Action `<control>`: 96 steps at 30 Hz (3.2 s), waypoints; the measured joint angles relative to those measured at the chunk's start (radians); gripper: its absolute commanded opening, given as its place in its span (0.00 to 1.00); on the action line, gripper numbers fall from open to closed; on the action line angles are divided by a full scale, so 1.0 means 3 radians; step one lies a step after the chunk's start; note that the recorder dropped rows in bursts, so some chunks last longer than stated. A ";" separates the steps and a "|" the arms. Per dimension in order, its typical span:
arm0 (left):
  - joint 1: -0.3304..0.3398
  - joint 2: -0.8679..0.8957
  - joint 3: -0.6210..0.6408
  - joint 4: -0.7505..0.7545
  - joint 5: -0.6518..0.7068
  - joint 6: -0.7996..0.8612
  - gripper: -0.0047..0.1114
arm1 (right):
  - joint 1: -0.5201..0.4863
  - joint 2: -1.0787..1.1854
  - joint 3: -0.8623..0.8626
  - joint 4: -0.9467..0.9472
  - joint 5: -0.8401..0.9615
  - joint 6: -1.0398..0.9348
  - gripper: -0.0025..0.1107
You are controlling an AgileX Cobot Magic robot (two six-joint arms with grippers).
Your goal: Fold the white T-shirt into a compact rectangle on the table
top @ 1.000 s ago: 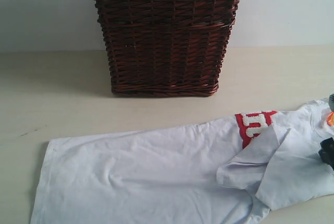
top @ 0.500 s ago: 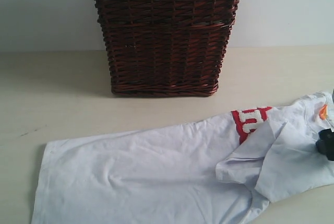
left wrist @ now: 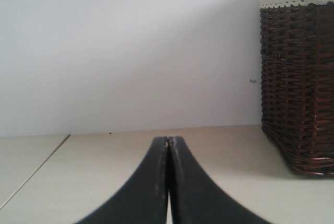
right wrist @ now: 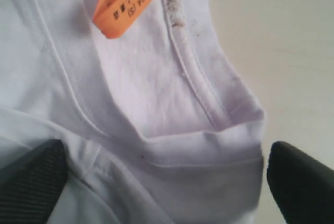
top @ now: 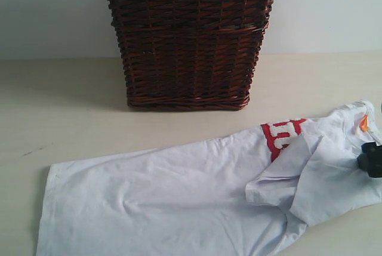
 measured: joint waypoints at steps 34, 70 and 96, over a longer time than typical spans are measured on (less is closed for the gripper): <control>0.0000 0.0000 0.0000 0.0000 0.0000 0.0000 0.04 | 0.0019 -0.0508 0.0060 -0.0090 0.0362 -0.0197 0.02; 0.0000 0.0000 0.0000 0.0000 0.0000 0.0000 0.04 | -0.0159 -0.1388 0.0404 -0.0098 0.1201 -0.1218 0.02; 0.0000 0.0000 0.0000 0.0000 0.0000 0.0000 0.04 | -0.0326 -0.1744 0.0168 0.0631 0.0875 -0.1373 0.02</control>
